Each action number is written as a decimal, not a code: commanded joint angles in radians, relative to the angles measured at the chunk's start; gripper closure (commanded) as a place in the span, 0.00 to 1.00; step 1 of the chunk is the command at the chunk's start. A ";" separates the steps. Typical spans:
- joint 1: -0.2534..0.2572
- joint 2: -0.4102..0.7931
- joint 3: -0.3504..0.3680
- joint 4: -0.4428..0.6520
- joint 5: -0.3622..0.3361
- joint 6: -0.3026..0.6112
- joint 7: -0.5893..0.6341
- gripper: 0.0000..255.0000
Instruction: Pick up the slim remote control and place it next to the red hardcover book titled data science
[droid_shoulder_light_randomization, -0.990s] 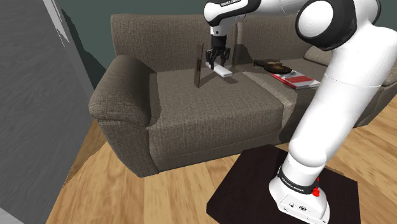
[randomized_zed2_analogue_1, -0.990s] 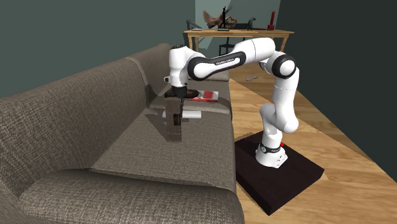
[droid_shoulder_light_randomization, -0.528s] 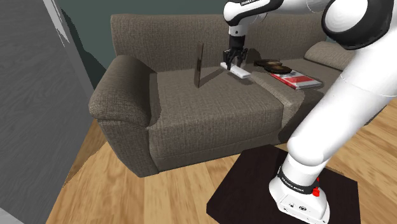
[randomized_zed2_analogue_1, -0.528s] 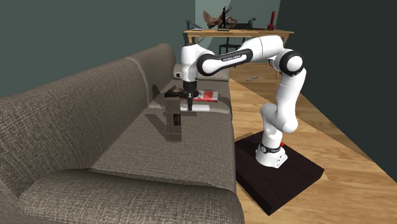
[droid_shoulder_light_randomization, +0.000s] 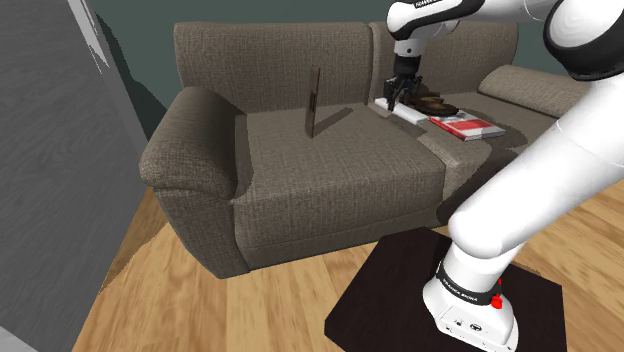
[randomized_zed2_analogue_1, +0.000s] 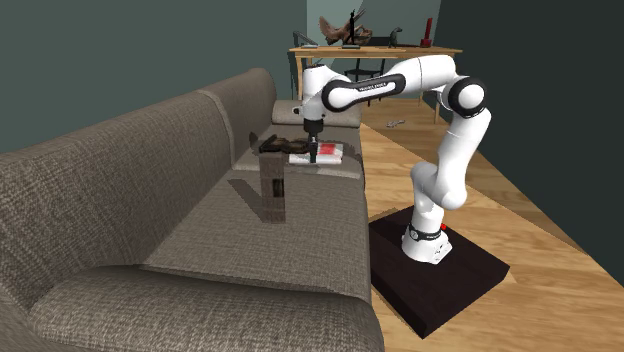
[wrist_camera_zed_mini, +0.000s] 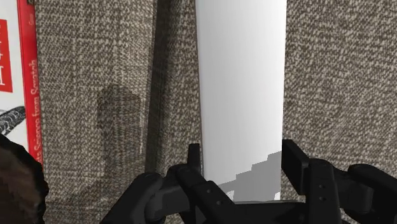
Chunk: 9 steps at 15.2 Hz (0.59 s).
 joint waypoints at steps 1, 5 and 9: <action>-0.019 -0.037 -0.021 -0.026 -0.018 -0.007 -0.034 1.00; -0.059 -0.087 -0.074 -0.056 -0.052 -0.016 -0.114 1.00; -0.073 -0.098 -0.096 -0.102 -0.065 0.021 -0.137 1.00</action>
